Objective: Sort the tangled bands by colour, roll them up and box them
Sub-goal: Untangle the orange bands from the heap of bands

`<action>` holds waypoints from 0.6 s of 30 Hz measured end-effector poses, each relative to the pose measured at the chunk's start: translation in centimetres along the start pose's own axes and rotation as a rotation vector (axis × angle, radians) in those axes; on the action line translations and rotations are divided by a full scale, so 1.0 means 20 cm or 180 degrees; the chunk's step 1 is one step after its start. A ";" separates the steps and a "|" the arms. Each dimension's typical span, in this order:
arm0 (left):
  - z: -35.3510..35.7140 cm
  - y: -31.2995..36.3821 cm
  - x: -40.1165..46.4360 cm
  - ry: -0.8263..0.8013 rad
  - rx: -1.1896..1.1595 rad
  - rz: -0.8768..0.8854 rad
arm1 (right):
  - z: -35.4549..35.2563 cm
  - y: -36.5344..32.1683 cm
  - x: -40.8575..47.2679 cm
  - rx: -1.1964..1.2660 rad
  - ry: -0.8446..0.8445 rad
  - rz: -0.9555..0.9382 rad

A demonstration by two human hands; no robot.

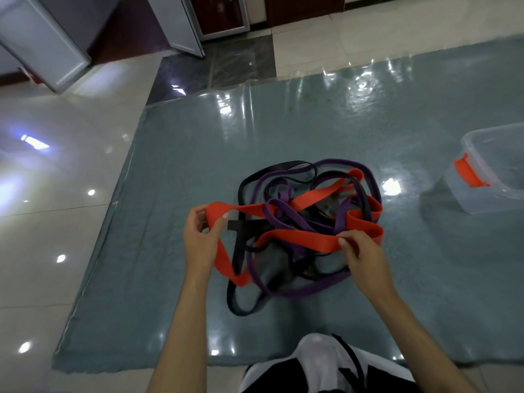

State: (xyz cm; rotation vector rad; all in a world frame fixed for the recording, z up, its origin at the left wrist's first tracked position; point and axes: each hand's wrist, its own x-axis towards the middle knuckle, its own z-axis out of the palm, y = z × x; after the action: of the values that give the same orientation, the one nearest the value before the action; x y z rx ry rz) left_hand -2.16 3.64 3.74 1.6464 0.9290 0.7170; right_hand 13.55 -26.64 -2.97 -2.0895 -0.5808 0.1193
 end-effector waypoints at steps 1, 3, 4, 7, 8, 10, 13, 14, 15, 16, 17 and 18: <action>0.00 0.02 0.01 0.0030 -0.0017 0.0065 | 0.00 0.00 0.00 0.0021 0.0083 -0.0113; 0.00 0.06 0.02 0.0094 -0.0038 0.0158 | 0.00 0.00 0.01 0.0097 0.0155 -0.0219; -0.01 0.07 0.04 0.0099 -0.0025 0.0175 | 0.00 0.00 0.02 0.0149 0.0158 -0.0215; -0.01 0.08 0.05 -0.0003 0.0185 0.0123 | 0.00 0.01 0.04 0.0325 0.0215 -0.0039; -0.01 0.07 0.06 -0.0044 0.0254 0.0053 | 0.00 0.02 0.04 0.0352 0.0235 0.0040; -0.01 0.03 0.06 -0.0122 0.0361 -0.0178 | -0.01 0.03 0.04 0.0286 0.0229 0.0162; -0.02 -0.03 0.06 -0.0208 0.0530 -0.0435 | -0.03 0.07 0.04 0.0079 0.0165 0.0284; -0.02 -0.05 0.06 -0.0229 0.0591 -0.0499 | -0.03 0.08 0.04 -0.0015 0.0132 0.0335; -0.02 -0.07 0.07 -0.0275 0.0694 -0.0574 | -0.04 0.09 0.04 -0.0114 0.0087 0.0384; -0.02 -0.09 0.07 -0.0358 0.0839 -0.0661 | -0.05 0.11 0.03 -0.0215 0.0016 0.0420; -0.02 -0.12 0.08 -0.0474 0.1011 -0.0766 | -0.05 0.12 0.03 -0.0326 -0.0097 0.0445; -0.02 -0.14 0.08 -0.0623 0.1199 -0.0893 | -0.05 0.13 0.03 -0.0448 -0.0254 0.0465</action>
State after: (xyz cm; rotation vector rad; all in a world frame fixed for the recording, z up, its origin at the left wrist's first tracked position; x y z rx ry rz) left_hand -2.28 5.70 1.10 1.8220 1.1718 0.1910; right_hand 15.30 -28.35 -4.48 -2.2720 -0.4956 0.2529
